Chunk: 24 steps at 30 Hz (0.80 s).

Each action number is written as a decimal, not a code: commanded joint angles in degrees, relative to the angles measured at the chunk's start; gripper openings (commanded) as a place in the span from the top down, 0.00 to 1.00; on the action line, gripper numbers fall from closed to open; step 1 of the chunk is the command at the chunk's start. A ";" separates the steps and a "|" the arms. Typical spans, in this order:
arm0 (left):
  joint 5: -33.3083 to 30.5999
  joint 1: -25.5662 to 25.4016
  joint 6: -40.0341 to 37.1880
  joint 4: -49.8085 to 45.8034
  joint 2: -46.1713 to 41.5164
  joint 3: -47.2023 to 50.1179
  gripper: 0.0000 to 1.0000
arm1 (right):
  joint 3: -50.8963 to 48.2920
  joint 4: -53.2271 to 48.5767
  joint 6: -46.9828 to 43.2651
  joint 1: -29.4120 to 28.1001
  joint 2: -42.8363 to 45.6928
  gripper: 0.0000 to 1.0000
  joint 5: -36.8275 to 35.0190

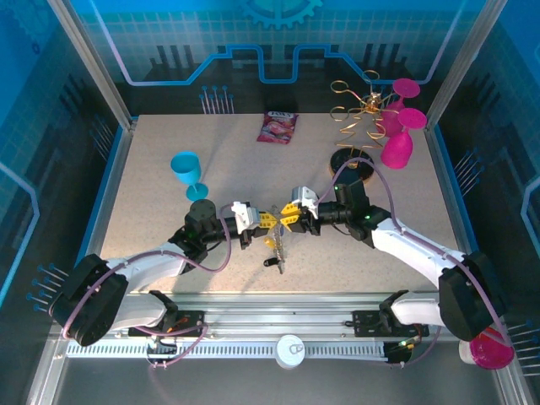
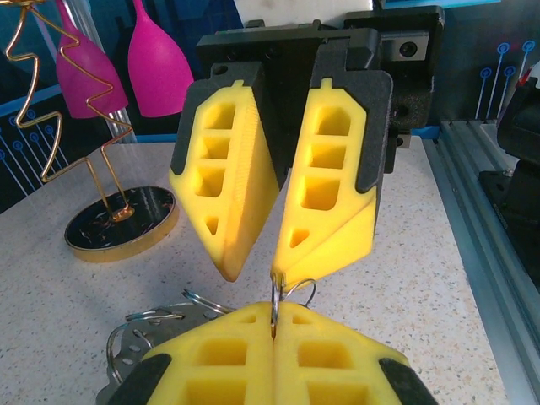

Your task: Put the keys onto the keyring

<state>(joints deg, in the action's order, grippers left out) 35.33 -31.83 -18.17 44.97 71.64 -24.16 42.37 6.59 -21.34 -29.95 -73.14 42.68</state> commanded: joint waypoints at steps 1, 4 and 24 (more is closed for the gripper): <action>-0.74 -0.15 -1.38 0.75 -1.27 -1.15 1.00 | 0.10 -1.28 -2.24 -1.32 0.78 0.74 1.58; -0.96 -0.16 -1.75 0.12 -1.05 -1.43 1.00 | -0.92 0.12 -2.15 -1.19 1.56 0.75 -1.85; 0.34 -0.16 -1.87 -0.60 -0.71 -1.85 1.00 | 1.00 0.93 -1.32 -1.80 -1.89 0.74 0.44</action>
<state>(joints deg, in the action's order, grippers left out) 34.17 -31.83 -18.59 43.48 71.64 -24.27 41.32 7.07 -22.35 -31.05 -74.52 41.25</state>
